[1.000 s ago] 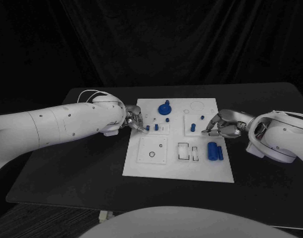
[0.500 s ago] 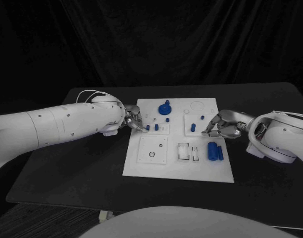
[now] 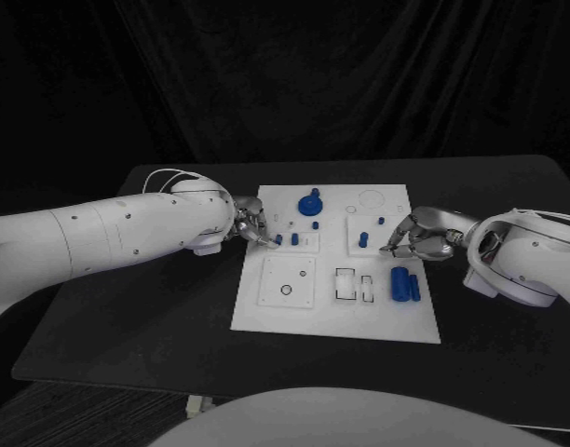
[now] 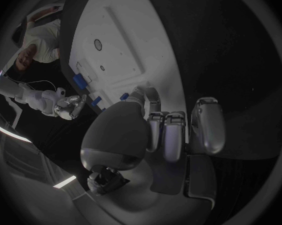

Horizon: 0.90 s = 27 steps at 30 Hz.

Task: Assemble the parts on the task board

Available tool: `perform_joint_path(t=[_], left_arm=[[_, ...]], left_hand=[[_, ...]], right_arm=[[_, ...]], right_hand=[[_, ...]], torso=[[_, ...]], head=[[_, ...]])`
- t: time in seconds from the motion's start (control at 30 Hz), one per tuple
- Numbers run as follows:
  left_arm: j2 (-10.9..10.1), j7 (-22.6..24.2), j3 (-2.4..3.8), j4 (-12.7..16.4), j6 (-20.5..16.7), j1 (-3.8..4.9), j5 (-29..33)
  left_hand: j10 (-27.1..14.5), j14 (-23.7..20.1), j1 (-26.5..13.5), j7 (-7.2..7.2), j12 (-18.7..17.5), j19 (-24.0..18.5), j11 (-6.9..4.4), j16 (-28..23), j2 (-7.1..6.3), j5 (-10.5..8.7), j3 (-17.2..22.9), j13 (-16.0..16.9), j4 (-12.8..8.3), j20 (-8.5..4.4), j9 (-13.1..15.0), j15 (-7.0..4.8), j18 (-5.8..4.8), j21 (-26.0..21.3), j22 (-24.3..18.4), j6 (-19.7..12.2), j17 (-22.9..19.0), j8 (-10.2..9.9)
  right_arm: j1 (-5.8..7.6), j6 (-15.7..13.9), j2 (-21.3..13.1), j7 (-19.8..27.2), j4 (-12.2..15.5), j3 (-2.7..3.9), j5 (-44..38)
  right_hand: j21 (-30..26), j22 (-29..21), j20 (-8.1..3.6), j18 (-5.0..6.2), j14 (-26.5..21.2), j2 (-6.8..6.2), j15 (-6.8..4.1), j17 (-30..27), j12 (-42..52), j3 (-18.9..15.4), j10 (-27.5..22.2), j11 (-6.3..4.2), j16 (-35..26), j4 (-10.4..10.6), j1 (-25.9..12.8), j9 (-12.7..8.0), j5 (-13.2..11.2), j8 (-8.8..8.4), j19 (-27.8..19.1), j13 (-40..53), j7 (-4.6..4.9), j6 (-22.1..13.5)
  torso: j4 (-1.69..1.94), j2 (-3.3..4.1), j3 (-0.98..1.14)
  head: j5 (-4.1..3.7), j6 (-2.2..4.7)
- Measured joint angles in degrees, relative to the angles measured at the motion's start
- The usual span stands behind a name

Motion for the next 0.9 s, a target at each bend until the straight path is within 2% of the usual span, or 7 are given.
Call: perform_joint_path(t=[0.4, 0.43, 0.47, 0.9], left_arm=[[0.00, 0.05, 0.00, -0.01, -0.15, 0.00, 0.03], [-0.02, 0.05, 0.00, -0.01, -0.18, 0.00, 0.03], [-0.04, 0.06, 0.00, -0.01, -0.23, 0.00, 0.04], [-0.18, 0.17, 0.00, 0.01, -0.86, -0.01, 0.05]], left_hand=[[0.00, 0.00, -0.08, 0.00, -0.22, 0.00, 0.00, 0.00, 0.07, 0.00, -0.32, -0.01, 0.01, 0.00, -0.12, 0.00, 0.00, -0.35, 0.00, 0.00, 0.00, -0.23], [-0.01, 0.00, -0.09, 0.00, -0.23, 0.00, 0.01, 0.00, 0.07, 0.00, -0.36, -0.01, 0.05, 0.00, -0.15, 0.00, 0.01, -0.35, 0.00, 0.00, 0.00, -0.38], [-0.01, 0.00, -0.09, 0.00, -0.24, 0.00, 0.01, 0.00, 0.08, 0.00, -0.48, -0.01, 0.17, 0.00, -0.22, 0.00, 0.00, -0.35, 0.00, 0.00, 0.00, -0.56], [-0.11, 0.00, -0.68, 0.00, -0.24, -0.19, 0.11, 0.00, 0.66, 0.00, -1.55, -0.01, 0.24, 0.20, -0.68, 0.00, 0.00, -0.58, 0.00, 0.00, 0.00, -1.05]], right_arm=[[-0.02, 0.13, 0.03, -0.04, -0.07, 0.00, 0.00], [-0.02, 0.15, 0.03, -0.05, -0.07, 0.00, 0.00], [-0.02, 0.17, 0.03, -0.06, -0.07, 0.00, 0.00], [-0.03, 0.35, 0.04, -0.17, -0.07, 0.00, 0.00]], right_hand=[[-0.21, 0.00, 0.00, 0.00, 0.09, -0.12, -0.05, 0.00, -0.12, 0.32, 0.02, 0.01, 0.00, -0.32, 0.21, 0.00, 0.26, -0.21, 0.00, 0.00, 0.00, 0.00], [-0.49, 0.00, 0.13, 0.07, 0.12, -0.19, -0.02, 0.00, -0.12, 0.32, 0.02, 0.01, 0.00, -0.32, 0.28, 0.00, 0.26, -0.21, -0.14, 0.00, 0.00, 0.00], [-0.57, 0.00, 0.21, 0.91, 0.12, -0.19, -0.02, 0.00, -0.12, 0.32, 0.03, 0.01, 0.00, -0.32, 0.28, 0.00, 0.26, -0.22, -0.21, 0.00, 0.00, 0.00], [-0.82, 0.04, 0.21, 0.91, 0.12, -0.25, 0.01, 0.00, -0.11, 0.56, -0.21, -0.21, -0.28, -0.56, 0.35, 0.00, 0.46, -0.21, -0.21, 0.00, 0.00, 0.00]], torso=[[-0.01, 0.00, 0.01], [-0.01, 0.00, 0.01], [-0.01, 0.00, 0.01], [-0.01, 0.00, 0.00]], head=[[-0.01, 0.00], [-0.01, 0.00], [-0.02, 0.00], [0.00, 0.00]])
